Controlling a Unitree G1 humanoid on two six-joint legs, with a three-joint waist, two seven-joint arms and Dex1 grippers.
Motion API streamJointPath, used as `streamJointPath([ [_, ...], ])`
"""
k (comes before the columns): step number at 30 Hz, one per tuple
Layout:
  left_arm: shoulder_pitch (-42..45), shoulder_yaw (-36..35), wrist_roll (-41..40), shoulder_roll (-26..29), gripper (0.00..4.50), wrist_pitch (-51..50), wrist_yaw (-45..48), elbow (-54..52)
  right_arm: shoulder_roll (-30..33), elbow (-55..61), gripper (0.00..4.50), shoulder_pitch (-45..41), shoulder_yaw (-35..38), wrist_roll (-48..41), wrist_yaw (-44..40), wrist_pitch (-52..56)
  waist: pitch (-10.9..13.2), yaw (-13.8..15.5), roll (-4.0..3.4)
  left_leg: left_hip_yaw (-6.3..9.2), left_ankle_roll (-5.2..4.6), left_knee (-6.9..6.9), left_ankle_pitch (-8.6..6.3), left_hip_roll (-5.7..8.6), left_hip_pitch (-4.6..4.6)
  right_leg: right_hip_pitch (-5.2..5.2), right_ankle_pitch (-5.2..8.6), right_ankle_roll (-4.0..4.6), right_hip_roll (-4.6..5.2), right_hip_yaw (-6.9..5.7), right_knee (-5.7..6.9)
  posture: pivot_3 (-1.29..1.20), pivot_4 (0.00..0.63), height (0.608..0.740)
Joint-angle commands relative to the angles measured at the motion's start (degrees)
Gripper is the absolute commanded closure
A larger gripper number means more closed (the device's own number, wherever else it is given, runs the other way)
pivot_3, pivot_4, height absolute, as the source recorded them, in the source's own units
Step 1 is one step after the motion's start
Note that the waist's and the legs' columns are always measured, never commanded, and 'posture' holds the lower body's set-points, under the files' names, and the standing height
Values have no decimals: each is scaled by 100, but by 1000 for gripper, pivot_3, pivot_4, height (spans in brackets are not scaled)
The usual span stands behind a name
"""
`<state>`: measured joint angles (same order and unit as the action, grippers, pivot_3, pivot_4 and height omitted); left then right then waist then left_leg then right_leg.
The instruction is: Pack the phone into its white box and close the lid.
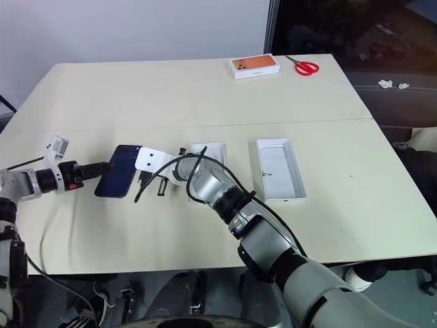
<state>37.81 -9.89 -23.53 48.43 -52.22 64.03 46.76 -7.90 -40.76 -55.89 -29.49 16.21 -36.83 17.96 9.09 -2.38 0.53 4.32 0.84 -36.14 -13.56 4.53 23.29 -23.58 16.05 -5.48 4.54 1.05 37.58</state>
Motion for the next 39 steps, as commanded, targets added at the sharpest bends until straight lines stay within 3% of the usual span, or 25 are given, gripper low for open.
streamJointPath([
  [1, -392, 559, 190, -361, 793, -451, 166, 1, -82, 41, 4473, -122, 68, -34, -24, -18, -1, 2, -1, 1, -13, -1, -8, 1, 0, 1, 0, 0, 0, 0, 1, 0, 150, 740],
  [9, -703, 556, 261, -365, 793, -594, 103, -601, -28, 61, 4473, -157, 53, -17, -167, 179, -18, -1, -24, 5, -30, -1, -17, 16, -12, 11, 0, 0, 7, 5, 8, 0, 150, 740],
  [19, -636, 226, 341, -67, 793, -337, -276, -408, -51, 6, 4473, -118, 50, -28, -324, 327, -27, -27, -32, 4, -35, 9, -21, 5, -47, 29, 1, 0, 4, 5, 15, 0, 150, 740],
  [29, -873, 489, 174, -971, 793, -585, -523, -825, -200, -273, 4473, -179, 24, 22, -247, 212, -73, 60, -102, 4, -39, 18, -24, 10, -86, 59, 2, 1, 9, 6, 36, 0, 150, 740],
  [39, -992, 288, -420, -1178, 793, -1448, -431, -1537, -159, -263, 4473, -181, 63, 51, -204, 214, -82, 146, -114, 25, -50, 11, -30, 41, -87, 74, 3, 2, 21, 10, 34, 0, 150, 740],
])
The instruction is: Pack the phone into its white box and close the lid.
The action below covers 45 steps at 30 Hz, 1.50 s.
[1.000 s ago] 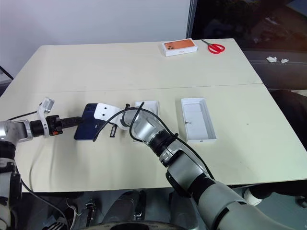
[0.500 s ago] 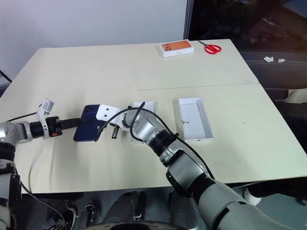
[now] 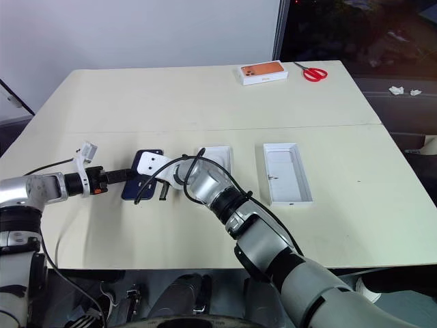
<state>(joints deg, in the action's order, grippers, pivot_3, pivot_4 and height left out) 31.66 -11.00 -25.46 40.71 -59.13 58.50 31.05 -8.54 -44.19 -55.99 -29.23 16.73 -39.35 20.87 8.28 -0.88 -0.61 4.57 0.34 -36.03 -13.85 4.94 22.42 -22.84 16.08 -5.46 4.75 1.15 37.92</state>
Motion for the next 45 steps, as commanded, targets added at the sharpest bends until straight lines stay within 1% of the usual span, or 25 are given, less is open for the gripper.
streamJointPath([
  [1, -399, 391, -278, -425, 793, -832, 118, -43, -95, 73, 4473, -183, 40, 5, 57, -89, 0, -6, 0, 0, 0, 1, 0, 0, 0, 0, 0, 0, 0, 0, 0, 0, 150, 740],
  [7, -486, 172, -608, -560, 793, -1240, 3, -300, -57, -30, 4473, -210, 40, 43, 114, -182, 0, -2, 0, 7, 0, 0, 0, 2, 0, 6, 1, 1, 0, 0, -5, 0, 150, 740],
  [9, -505, 186, -570, -520, 793, -1163, -50, -279, -31, -39, 4473, -213, 40, 49, 105, -215, 0, -3, 0, 8, 0, 0, 0, 2, 0, 7, 1, 1, 0, 0, -7, 0, 150, 740],
  [15, -432, -59, -541, -352, 793, -959, -183, 79, 8, -33, 4473, -174, 18, 94, 86, -296, 0, -13, 0, 9, 1, 4, 0, 1, 0, 14, 3, 3, -4, -1, -36, 0, 150, 740],
  [21, -439, -340, -655, -352, 793, -946, -325, 193, 27, 16, 4473, -117, 16, 117, 70, -311, 0, -34, 0, 16, 4, 7, 2, 0, 0, 14, 4, 3, -7, 1, -44, 0, 150, 740],
  [24, -469, -442, -728, -374, 1620, -1022, -365, 242, 40, 28, 4500, -117, 4, 130, 60, -326, 0, -51, 3, 18, 4, 8, 2, 0, 0, 12, 4, 4, -7, 3, -44, 0, 150, 740],
  [25, -492, -446, -763, -378, 2044, -1042, -345, 226, 44, 30, 4500, -120, 5, 128, 51, -327, 0, -65, 5, 18, 4, 8, 2, 0, 0, 11, 4, 4, -6, 4, -45, 0, 150, 740],
  [34, -643, -474, -935, -444, 2044, -1207, -412, 87, 65, 64, 4500, -107, -8, 142, 39, -333, 0, -124, 6, 20, 5, 15, 1, 0, 1, 11, 5, 5, -4, 7, -46, 0, 150, 740],
  [37, -668, -533, -1005, -469, 2931, -1267, -457, 63, 68, 71, 4500, -92, -18, 150, 39, -335, 0, -136, 6, 21, 5, 15, 1, 0, 0, 11, 5, 5, -3, 7, -48, 0, 150, 740],
  [38, -675, -541, -1015, -475, 3461, -1273, -464, 49, 69, 74, 4500, -89, -16, 148, 37, -334, 0, -142, 7, 21, 4, 15, 1, 0, 1, 11, 5, 5, -3, 7, -48, 0, 150, 740],
  [40, -691, -571, -1074, -499, 4263, -1325, -459, 20, 80, 94, 4500, -84, -13, 146, 33, -332, -3, -134, 13, 24, 4, 17, 1, 0, 1, 12, 5, 5, -3, 5, -49, 0, 150, 740],
  [45, -818, -628, -1375, -589, 4263, -1589, -353, -183, 154, 240, 4500, -55, 78, 79, 24, -321, -3, -153, 13, 25, 5, 22, 1, 0, 1, 12, 5, 5, -4, 8, -61, 0, 150, 740],
])
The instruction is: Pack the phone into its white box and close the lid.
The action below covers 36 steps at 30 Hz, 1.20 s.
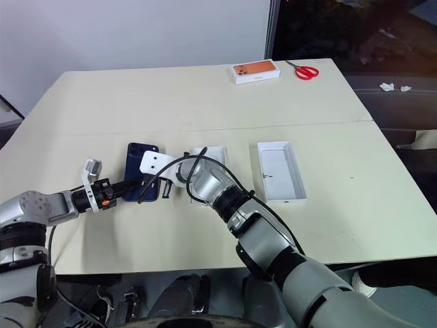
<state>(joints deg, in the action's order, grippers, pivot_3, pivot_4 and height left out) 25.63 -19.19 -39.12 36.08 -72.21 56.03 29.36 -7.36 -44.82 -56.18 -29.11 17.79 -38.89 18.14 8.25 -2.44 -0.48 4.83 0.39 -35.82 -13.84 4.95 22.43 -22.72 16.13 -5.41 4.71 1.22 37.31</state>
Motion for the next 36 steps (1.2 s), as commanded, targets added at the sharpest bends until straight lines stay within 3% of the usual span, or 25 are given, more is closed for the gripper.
streamJointPath([
  [1, -235, 161, -61, -144, 4263, -327, -109, -31, 50, 349, 4500, -25, 92, -52, -23, -33, 0, 4, 0, 1, 0, 2, 0, 0, 0, 0, 0, 0, 0, 0, -1, 0, 150, 740],
  [10, -415, -369, -339, -266, 4263, -379, -363, -35, 334, 1416, 4500, 174, 631, -620, -250, 237, 0, -14, -1, -1, 1, 12, 1, 0, 0, -4, 0, 0, 1, 6, -10, 0, 150, 740],
  [14, -375, -713, -592, -201, 4263, -515, -387, -29, 413, 1928, 4500, 266, 1155, -1259, -505, 287, 2, -19, 2, -1, 2, 17, 1, -1, 0, -10, 0, 0, 0, 9, -11, 0, 150, 740],
  [18, -501, -1234, -1065, -244, 4263, -481, -376, -481, 815, 3043, 4500, 554, 1613, -2239, -1336, 1192, 19, -14, 22, -2, 2, 18, 1, -3, 8, -16, 0, 0, 0, 11, -15, 0, 150, 740],
  [24, -546, -1704, -1523, -542, 4311, -744, -887, -967, 2047, 4323, 1824, 1366, 1011, -2393, -2239, 1495, 44, 14, 74, 0, 2, 13, 1, -4, 30, -32, 0, 0, 2, 7, -20, 0, 150, 740],
  [28, -525, -1956, -1847, -695, 4311, -1062, -1186, -1225, 2710, 4916, 1824, 1758, 935, -2596, -2718, 1336, 52, 2, 82, 1, 8, -15, 5, -10, 107, -83, -1, -1, -3, 6, 2, 0, 150, 740],
  [36, -391, -2103, -2170, -884, 4311, -1217, -1726, -1375, 3545, 4967, 1824, 2163, 372, -2248, -3108, 563, 81, 30, 124, 0, 13, -20, 8, -22, 105, -79, -1, -1, -10, -1, 0, 0, 150, 740],
])
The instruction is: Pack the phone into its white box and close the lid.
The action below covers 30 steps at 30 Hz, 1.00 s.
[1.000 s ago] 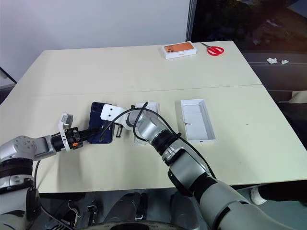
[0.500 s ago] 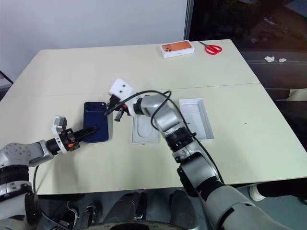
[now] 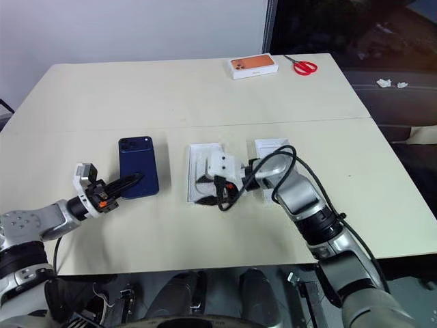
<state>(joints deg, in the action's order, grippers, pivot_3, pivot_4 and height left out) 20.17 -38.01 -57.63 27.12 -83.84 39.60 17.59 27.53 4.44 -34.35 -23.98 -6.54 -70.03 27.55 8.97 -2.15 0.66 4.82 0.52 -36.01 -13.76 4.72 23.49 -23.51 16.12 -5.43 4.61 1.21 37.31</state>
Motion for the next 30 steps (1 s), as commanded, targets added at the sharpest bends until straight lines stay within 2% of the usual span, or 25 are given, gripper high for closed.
streamJointPath([
  [1, 179, -223, -341, 0, 4311, -57, -140, -206, 28, -34, 1824, -28, -182, 219, 64, -395, 12, -1, 14, 0, 0, -1, 0, 0, 0, 0, 0, 0, 0, 0, 1, 0, 150, 740],
  [6, 265, -284, -488, -24, 4311, -81, -379, -243, -97, -475, 1824, -114, -289, 493, 341, -682, 14, 2, 18, 0, 2, -1, 1, 0, 0, 0, 0, 0, 0, 1, 0, 0, 150, 740],
  [14, 247, -281, -718, -64, 4311, -114, -629, -338, -41, -636, 1824, -137, -350, 635, 262, -800, 16, 37, 20, 0, 2, -3, 1, 0, 0, 2, 0, 0, 0, -1, 0, 0, 150, 740],
  [16, 256, -257, -771, -84, 4311, -109, -687, -373, -51, -654, 2356, -131, -373, 663, 232, -819, 16, 53, 20, 0, 2, -3, 1, 0, 0, 2, 0, 0, 0, 0, 0, 0, 150, 740],
  [19, 283, -253, -829, -91, 4311, -110, -755, -377, -82, -678, 3675, -141, -383, 689, 237, -814, 15, 78, 21, 0, 2, -5, 1, 0, 0, 2, 0, 0, -1, 0, 0, 0, 150, 740],
  [21, 292, -240, -871, -84, 4311, -107, -782, -381, -98, -691, 4335, -149, -383, 707, 238, -811, 15, 93, 21, 0, 4, -6, 2, -1, -1, 3, 0, 1, -2, -1, 1, 0, 150, 740],
  [22, 297, -237, -896, -78, 4311, -107, -799, -380, -126, -714, 4481, -163, -373, 729, 285, -782, 15, 98, 21, 0, 4, -7, 3, -2, -3, 5, 0, 1, -3, -1, 2, 0, 150, 740],
  [30, 285, -215, -1039, -38, 4311, -106, -872, -373, -400, -702, 4481, -161, -433, 868, 532, -637, 15, 102, 21, 0, 6, -7, 3, -2, -5, 6, -1, 1, -4, -1, 2, 0, 150, 740],
])
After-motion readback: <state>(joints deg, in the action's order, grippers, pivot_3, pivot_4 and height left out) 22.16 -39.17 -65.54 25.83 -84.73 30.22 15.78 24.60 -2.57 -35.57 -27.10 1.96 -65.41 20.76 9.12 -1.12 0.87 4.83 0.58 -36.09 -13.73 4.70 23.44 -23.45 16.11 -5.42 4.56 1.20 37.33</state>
